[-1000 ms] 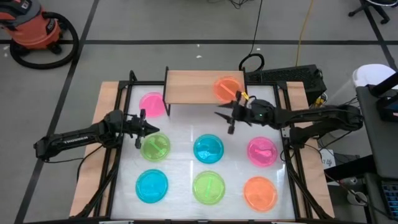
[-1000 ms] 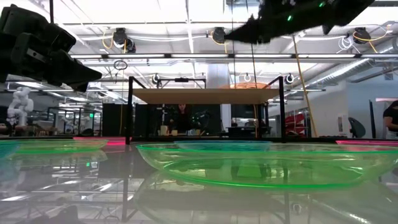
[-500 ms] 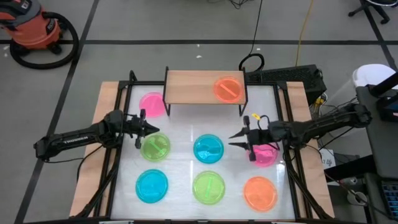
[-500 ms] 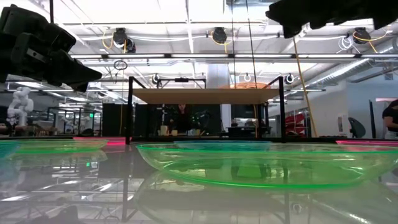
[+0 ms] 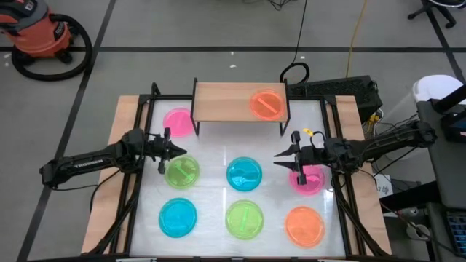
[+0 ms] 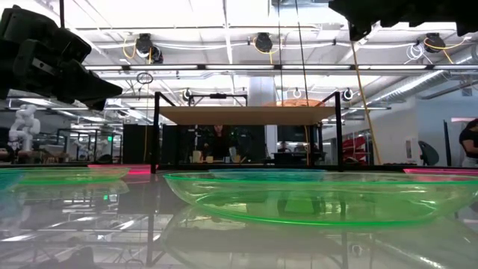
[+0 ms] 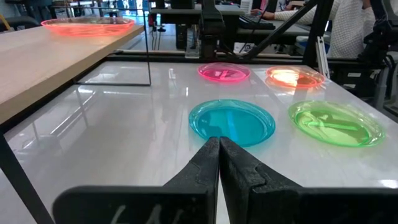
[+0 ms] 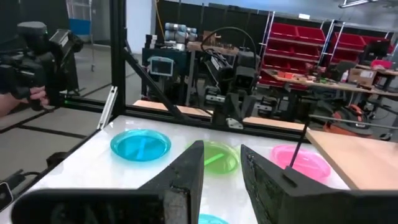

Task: Place and stack plates onto a shelf
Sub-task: Stack the top pink plate on top of the orange plate on the shelf

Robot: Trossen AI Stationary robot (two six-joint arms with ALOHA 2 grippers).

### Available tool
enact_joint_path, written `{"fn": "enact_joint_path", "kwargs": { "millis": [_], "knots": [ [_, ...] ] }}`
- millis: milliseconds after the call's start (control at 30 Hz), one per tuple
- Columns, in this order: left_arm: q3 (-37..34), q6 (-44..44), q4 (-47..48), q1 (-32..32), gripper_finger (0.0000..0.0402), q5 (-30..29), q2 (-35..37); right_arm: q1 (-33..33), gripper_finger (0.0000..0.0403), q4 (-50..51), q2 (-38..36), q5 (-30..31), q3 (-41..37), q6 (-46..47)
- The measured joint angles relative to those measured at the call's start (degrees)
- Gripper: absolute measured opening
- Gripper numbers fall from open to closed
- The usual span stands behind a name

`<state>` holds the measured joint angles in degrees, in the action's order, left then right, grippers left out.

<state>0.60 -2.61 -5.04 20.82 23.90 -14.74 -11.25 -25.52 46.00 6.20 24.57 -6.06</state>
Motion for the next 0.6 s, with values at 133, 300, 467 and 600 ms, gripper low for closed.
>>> {"fn": "enact_joint_path", "kwargs": {
  "millis": [133,300,467,600],
  "knots": [
    [0.0,0.1,-3.7,0.0,0.0017,0.0,0.0,0.0,0.0089,-0.1,0.0,0.0,0.0,-0.7],
    [0.0,4.1,-11.8,0.0,0.0017,0.0,0.0,0.0,0.0089,-2.2,0.0,0.0,0.0,-0.8],
    [0.0,7.5,-16.2,0.0,0.0017,0.0,0.0,0.0,0.0089,-2.5,0.0,-0.2,0.0,-0.8],
    [0.0,7.7,-18.9,0.0,0.0017,-0.2,0.0,0.0,0.0089,-2.5,0.0,-0.2,0.0,-0.9]
  ]
}}
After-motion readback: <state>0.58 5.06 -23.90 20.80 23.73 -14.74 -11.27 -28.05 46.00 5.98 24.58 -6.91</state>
